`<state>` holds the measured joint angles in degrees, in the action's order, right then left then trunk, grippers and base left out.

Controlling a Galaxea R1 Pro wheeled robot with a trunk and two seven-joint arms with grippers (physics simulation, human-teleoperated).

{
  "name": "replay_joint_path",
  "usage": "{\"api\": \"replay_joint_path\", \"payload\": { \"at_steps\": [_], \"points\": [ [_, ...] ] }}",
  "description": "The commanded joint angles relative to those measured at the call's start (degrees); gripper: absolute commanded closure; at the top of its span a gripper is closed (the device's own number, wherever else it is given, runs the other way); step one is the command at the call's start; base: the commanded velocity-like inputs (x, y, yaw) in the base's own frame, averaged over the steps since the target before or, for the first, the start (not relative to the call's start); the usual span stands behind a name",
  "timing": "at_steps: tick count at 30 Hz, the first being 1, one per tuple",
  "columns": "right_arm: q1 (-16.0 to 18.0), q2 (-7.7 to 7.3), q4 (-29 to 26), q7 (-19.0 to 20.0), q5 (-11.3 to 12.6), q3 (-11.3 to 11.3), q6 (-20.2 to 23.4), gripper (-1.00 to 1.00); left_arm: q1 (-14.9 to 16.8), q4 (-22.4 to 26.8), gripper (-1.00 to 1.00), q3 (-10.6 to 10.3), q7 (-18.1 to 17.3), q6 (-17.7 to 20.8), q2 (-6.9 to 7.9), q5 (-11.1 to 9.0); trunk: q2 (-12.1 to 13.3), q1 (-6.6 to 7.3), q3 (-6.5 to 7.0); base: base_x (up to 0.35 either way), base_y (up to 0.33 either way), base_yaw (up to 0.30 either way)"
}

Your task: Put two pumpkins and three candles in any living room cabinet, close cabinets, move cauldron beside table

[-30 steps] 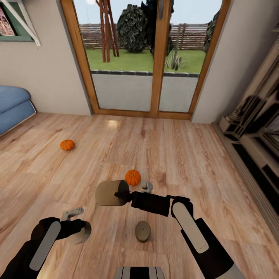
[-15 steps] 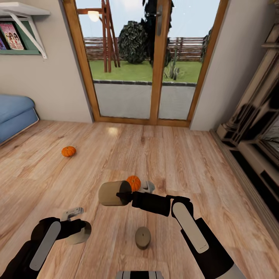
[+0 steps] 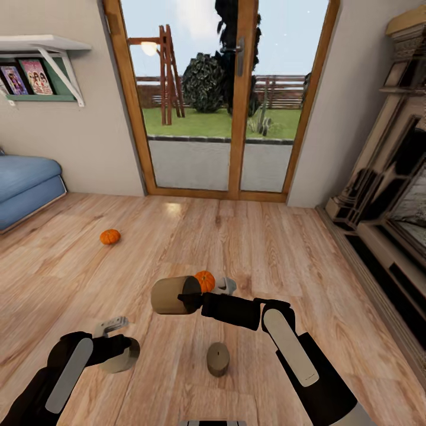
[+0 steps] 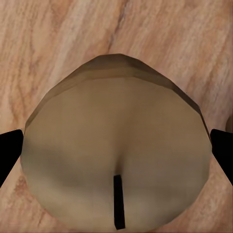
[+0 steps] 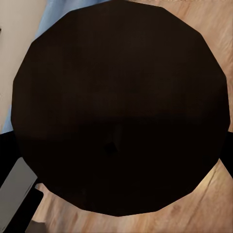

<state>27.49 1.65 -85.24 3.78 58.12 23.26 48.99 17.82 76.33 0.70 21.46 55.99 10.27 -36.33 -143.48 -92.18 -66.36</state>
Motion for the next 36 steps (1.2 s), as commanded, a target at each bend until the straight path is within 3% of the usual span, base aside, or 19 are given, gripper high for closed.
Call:
{"api": "replay_joint_path", "payload": {
  "at_steps": [1, 10, 19, 22, 23, 29, 36],
  "points": [
    [0.02, 0.02, 0.00, 0.42, -0.39, -0.06, 0.23, 1.00, 0.02, 0.05, 1.00, 0.00, 0.51, 0.18, 0.01, -0.58, 0.00, 0.04, 0.18, -0.052, 0.000, 0.000],
    [0.05, 0.02, -0.02, -0.06, -0.50, -0.06, 0.30, 1.00, 0.02, 0.05, 1.00, 0.00, 0.51, 0.18, 0.01, -0.59, 0.12, 0.27, 2.17, -0.011, 0.000, 0.000],
    [0.03, 0.03, -0.42, -6.89, -0.15, -0.01, 0.32, 1.00, 0.02, 0.05, 1.00, 0.00, 0.51, 0.18, 0.01, -0.55, 0.25, 0.51, 4.17, 0.000, 0.000, 0.000],
    [0.04, 0.10, -0.68, -9.77, -0.13, 0.02, 0.32, 1.00, 0.02, 0.05, 1.00, 0.00, 0.51, 0.18, 0.01, -0.54, 1.45, 1.17, 4.71, 0.000, 0.000, 0.000],
    [0.03, 0.21, -0.80, -12.79, -0.07, 0.03, 0.32, 1.00, 0.02, 0.05, 1.00, 0.00, 0.51, 0.18, 0.01, -0.53, 1.85, 1.39, 4.88, 0.000, 0.000, 0.000],
    [0.03, 0.59, -0.81, -22.27, -0.03, 0.01, 0.28, 1.00, 0.02, 0.05, 1.00, 0.00, 0.51, 0.18, 0.08, -0.50, 4.26, 2.71, 5.96, 0.000, 0.000, 0.000],
    [0.03, 0.55, -0.69, -30.61, -0.07, 0.03, 0.32, 1.00, 0.02, 0.05, 1.00, 0.00, 0.51, 0.18, -0.01, -0.50, 7.07, 4.25, 7.22, 0.000, 0.000, 0.000]
  ]
}}
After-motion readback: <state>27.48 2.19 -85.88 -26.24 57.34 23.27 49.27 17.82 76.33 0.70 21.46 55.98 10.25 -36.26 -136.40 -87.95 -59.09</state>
